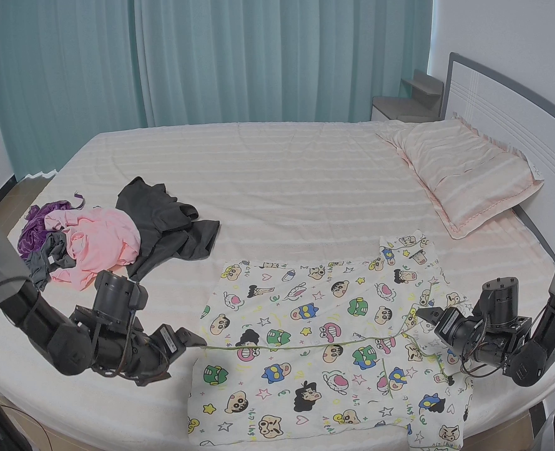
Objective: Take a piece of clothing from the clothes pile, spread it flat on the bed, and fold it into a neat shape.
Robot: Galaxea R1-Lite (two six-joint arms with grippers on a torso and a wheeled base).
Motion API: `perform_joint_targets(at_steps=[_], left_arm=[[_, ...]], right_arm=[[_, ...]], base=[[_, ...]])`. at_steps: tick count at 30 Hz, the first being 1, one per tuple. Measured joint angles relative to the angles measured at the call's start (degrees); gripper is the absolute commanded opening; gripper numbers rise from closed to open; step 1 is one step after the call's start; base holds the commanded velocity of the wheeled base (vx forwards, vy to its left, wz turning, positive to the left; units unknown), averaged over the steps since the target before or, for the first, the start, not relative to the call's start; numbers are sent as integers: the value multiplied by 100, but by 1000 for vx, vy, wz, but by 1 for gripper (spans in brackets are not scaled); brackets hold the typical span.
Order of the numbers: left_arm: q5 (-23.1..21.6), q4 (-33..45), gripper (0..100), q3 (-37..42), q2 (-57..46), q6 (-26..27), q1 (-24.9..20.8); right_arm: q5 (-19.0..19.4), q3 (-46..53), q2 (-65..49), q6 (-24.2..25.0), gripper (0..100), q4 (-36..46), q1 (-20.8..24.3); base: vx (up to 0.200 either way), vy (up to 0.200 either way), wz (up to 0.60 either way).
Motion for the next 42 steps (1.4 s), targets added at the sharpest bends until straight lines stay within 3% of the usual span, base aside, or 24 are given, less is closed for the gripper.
perform_joint_targets(at_steps=[5, 11, 20, 34, 42], left_arm=[[-52, -229, 100, 601, -422, -344, -404], [-211, -1302, 100, 1373, -618, -405, -513], [-363, -2220, 100, 2249, -461, -402, -555], [-323, -2855, 100, 2633, -232, -372, -751], [-273, -2942, 100, 2716, -116, -407, -756]], right_arm=[[-44, 102, -6, -99, 100, 1, 11], [-161, 295, -26, -207, 100, -279, 46], [-502, 728, -63, -610, 100, -730, 129], [-605, 1072, -80, -627, 100, -1146, 322], [-618, 1209, 146, -631, 100, -1348, 400]], base=[[-200, 0, 0], [-67, 0, 0], [0, 0, 0], [0, 0, 0], [-200, 0, 0]])
